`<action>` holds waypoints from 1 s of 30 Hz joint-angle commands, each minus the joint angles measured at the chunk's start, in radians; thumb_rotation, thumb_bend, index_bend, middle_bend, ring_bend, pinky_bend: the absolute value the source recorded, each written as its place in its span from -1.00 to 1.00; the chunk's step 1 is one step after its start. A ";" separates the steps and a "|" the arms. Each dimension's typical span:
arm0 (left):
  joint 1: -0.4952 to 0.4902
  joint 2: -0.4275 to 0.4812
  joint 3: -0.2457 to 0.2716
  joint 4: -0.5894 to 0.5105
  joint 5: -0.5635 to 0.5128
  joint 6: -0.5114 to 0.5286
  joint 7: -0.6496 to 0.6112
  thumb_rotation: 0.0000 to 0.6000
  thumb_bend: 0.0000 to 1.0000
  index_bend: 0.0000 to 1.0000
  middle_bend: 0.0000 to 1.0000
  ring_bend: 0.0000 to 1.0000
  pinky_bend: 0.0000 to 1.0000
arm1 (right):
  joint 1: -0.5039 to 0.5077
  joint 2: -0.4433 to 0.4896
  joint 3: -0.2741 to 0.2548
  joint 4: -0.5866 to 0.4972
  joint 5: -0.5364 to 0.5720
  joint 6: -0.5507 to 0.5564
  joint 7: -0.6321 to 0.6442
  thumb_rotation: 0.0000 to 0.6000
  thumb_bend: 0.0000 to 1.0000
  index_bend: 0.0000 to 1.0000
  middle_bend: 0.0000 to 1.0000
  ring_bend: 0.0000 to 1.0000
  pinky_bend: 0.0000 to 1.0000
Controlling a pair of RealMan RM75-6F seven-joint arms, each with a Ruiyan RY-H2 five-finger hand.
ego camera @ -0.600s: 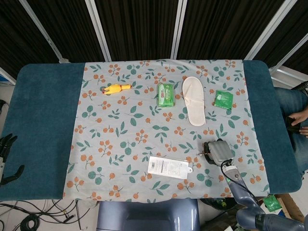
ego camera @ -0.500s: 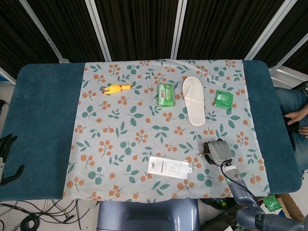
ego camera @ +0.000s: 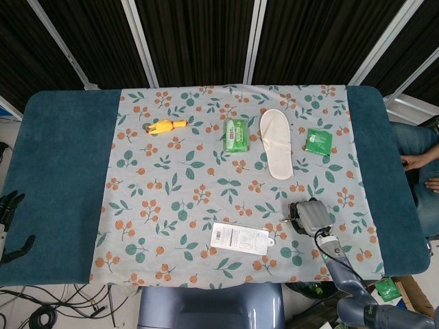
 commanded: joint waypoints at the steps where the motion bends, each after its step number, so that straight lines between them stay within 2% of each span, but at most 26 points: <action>1: 0.000 0.000 0.000 0.000 0.000 0.000 0.000 1.00 -0.34 -0.89 -0.96 -0.95 -0.84 | -0.001 -0.001 -0.001 0.001 -0.001 0.001 0.001 1.00 -0.19 0.20 -0.02 0.02 -0.35; 30: 0.000 0.000 0.001 0.002 0.000 -0.001 -0.001 1.00 -0.34 -0.89 -0.96 -0.95 -0.84 | -0.005 0.008 0.011 -0.012 0.001 0.011 -0.007 1.00 -0.19 0.20 -0.02 0.02 -0.35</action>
